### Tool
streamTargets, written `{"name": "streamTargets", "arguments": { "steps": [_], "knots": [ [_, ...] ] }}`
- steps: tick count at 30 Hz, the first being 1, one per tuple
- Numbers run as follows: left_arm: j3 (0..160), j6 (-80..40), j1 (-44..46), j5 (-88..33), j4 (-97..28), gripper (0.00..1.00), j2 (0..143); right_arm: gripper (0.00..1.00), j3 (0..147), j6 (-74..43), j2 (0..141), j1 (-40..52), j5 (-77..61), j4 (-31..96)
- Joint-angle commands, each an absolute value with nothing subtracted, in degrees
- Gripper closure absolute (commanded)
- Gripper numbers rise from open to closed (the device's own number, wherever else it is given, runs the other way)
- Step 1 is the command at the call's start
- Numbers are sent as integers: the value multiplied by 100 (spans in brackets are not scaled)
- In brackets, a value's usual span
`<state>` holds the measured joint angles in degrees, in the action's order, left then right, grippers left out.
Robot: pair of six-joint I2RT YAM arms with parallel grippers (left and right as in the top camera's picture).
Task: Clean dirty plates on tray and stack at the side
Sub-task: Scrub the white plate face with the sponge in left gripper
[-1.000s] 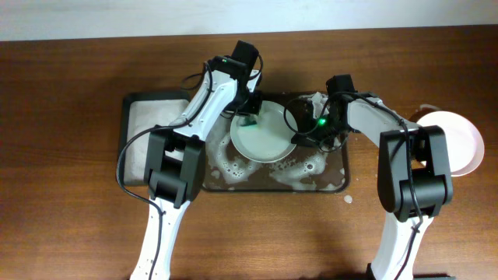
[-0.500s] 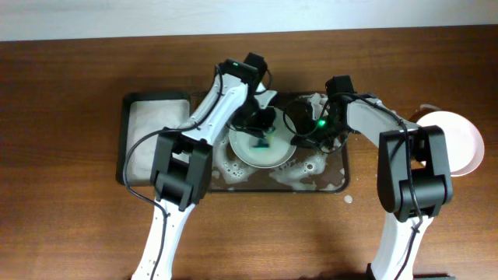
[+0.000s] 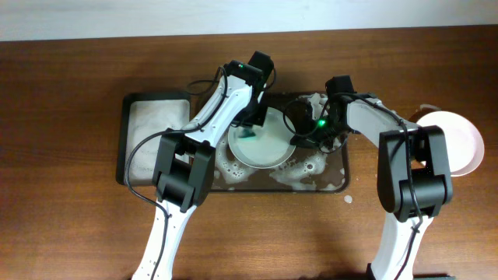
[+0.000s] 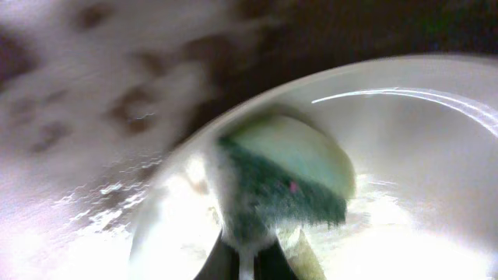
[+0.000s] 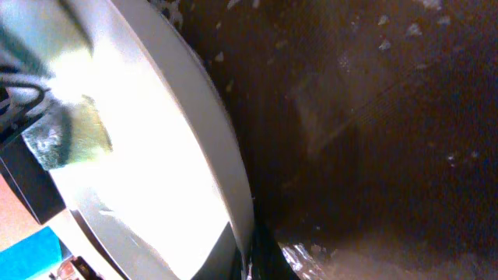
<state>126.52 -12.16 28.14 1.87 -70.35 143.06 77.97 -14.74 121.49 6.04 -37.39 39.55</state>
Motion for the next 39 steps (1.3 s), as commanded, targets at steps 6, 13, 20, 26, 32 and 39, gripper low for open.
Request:
{"name": "streamTargets", "arguments": {
  "steps": [6, 13, 20, 26, 32, 39],
  "knots": [
    [12604, -1024, 2764, -237, -8040, 100, 14442, 96, 7693, -1398, 12221, 635, -3645, 3959],
    [12604, -593, 2825, -2733, -7533, 100, 14442, 96, 7693, -1398, 12221, 635, -3645, 3962],
    [12604, -867, 2823, -1951, -6862, 100, 14442, 96, 7693, -1398, 12221, 635, -3645, 3970],
    [12604, -1240, 2805, 515, -7157, 100, 14442, 96, 7693, -1396, 12221, 635, -3642, 3986],
    [12604, -1238, 2672, 1107, -7944, 100, 14442, 96, 7693, -1396, 12221, 635, -3642, 4001],
    [12604, 123, 2672, -1299, -8337, 100, 14442, 96, 7693, -1396, 12221, 635, -3642, 4001]
  ]
}}
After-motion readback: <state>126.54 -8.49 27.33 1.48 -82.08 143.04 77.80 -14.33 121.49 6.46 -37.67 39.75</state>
